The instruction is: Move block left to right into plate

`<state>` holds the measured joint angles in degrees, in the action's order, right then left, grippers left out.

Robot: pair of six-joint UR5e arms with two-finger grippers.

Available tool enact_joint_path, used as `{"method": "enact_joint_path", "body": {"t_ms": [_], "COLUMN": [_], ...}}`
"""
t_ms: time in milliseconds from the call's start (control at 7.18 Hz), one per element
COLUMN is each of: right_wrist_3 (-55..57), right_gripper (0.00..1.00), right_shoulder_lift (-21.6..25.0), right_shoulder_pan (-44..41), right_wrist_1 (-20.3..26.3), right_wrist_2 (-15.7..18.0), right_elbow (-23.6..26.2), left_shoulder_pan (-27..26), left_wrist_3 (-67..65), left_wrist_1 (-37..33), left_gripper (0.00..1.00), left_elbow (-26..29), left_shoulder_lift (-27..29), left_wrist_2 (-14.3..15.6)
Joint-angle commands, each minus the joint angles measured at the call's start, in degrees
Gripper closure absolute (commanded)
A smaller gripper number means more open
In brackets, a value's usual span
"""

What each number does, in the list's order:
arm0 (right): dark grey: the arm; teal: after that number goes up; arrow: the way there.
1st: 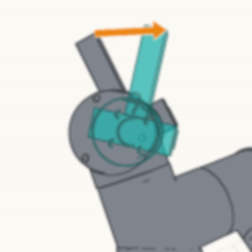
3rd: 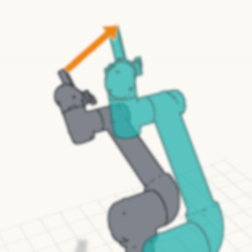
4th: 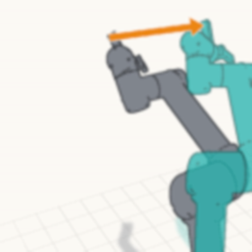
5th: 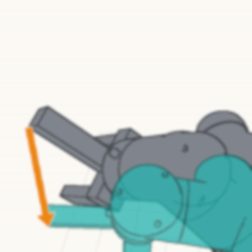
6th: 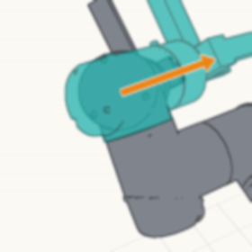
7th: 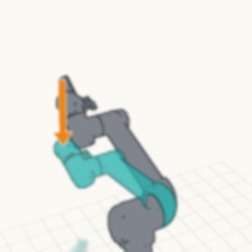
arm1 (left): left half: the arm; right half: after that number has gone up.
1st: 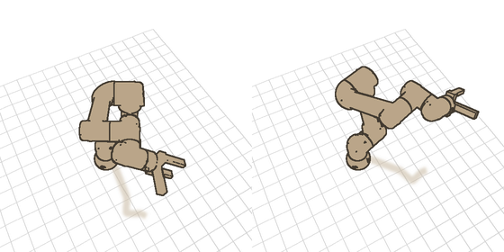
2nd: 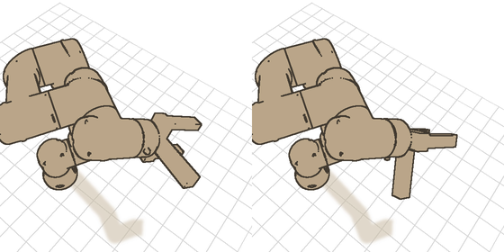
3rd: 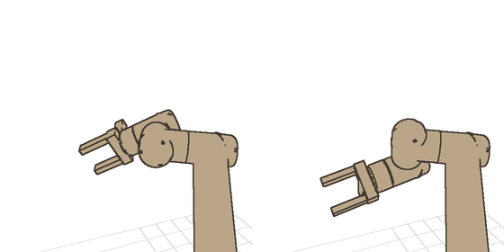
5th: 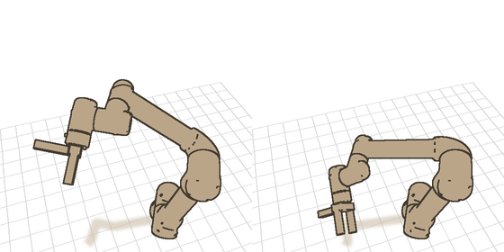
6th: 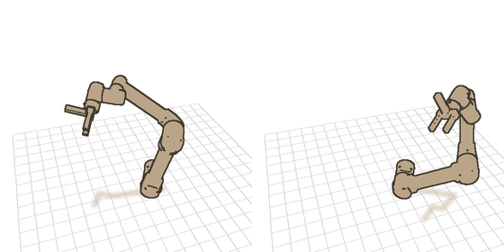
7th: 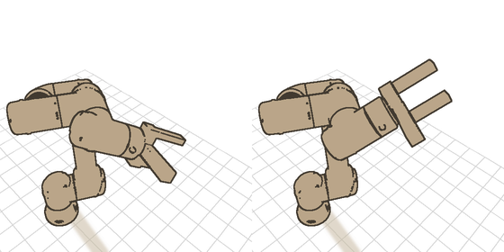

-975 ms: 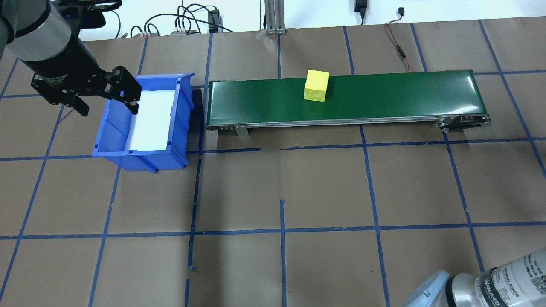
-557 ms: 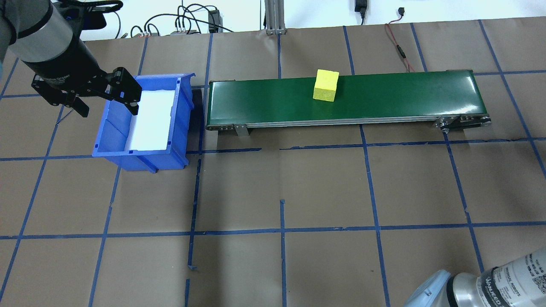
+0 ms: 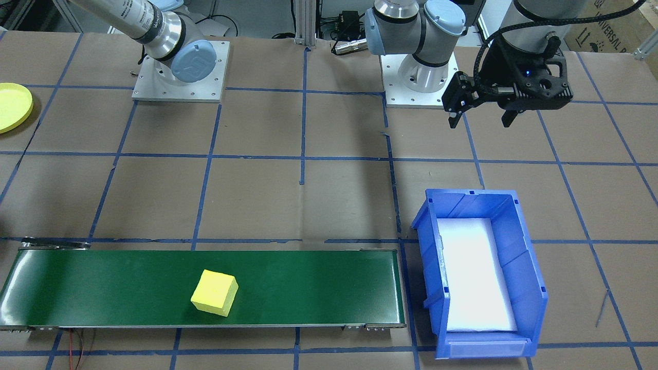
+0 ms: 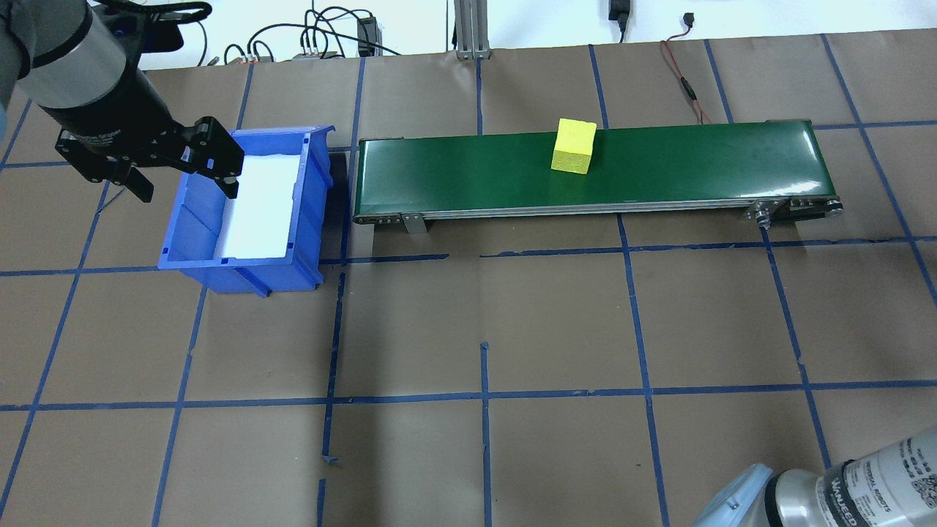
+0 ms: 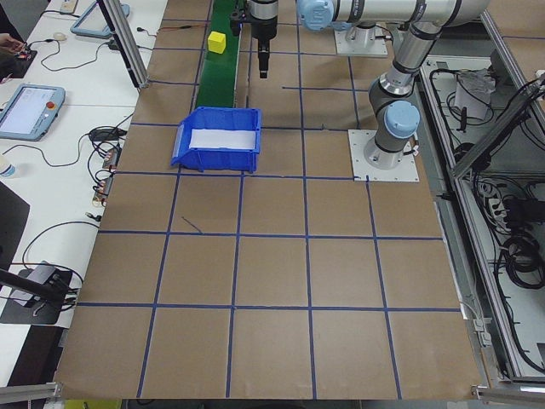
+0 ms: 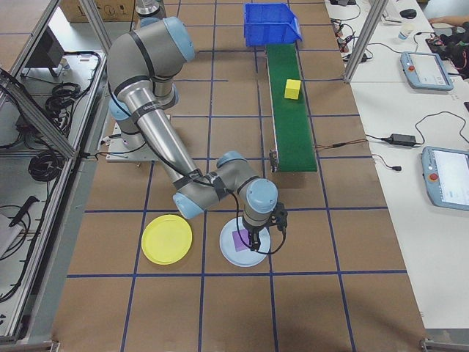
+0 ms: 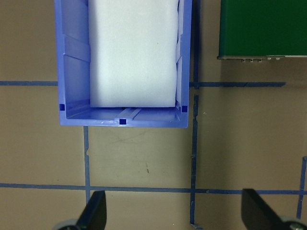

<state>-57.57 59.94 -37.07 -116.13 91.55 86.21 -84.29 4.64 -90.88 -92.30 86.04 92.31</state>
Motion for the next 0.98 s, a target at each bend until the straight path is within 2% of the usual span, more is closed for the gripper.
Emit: {"method": "enact_joint_path", "body": {"t_ms": [0,139,279,418,836], "right_wrist_3": [6.8,11.5,18.5,23.2,36.0], "right_gripper": [0.00,0.00,0.00,0.00,0.00], "right_shoulder_lift": [1.1,2.4,3.2,3.3,3.8], "right_shoulder_pan": [-8.2,-12.8,-17.2,-21.4,-30.4], "right_wrist_1": [0.7,1.8,3.3,2.7,2.4], "right_wrist_2": [-2.3,-5.6,-7.1,-8.3,-8.6], "right_elbow": [-0.1,-0.1,-0.1,-0.3,-2.5], "left_shoulder_pan": [0.0,0.0,0.0,0.0,0.0], "left_wrist_3": [-0.1,-0.1,0.0,-0.1,-0.1], "left_wrist_1": [0.0,0.0,0.0,0.0,0.0], "left_gripper": [0.00,0.00,0.00,0.00,0.00], "left_elbow": [0.0,-0.1,-0.1,-0.2,-0.1], "left_shoulder_lift": [0.0,0.0,0.0,0.0,0.0], "left_wrist_2": [0.1,0.1,0.1,0.1,0.1]}}
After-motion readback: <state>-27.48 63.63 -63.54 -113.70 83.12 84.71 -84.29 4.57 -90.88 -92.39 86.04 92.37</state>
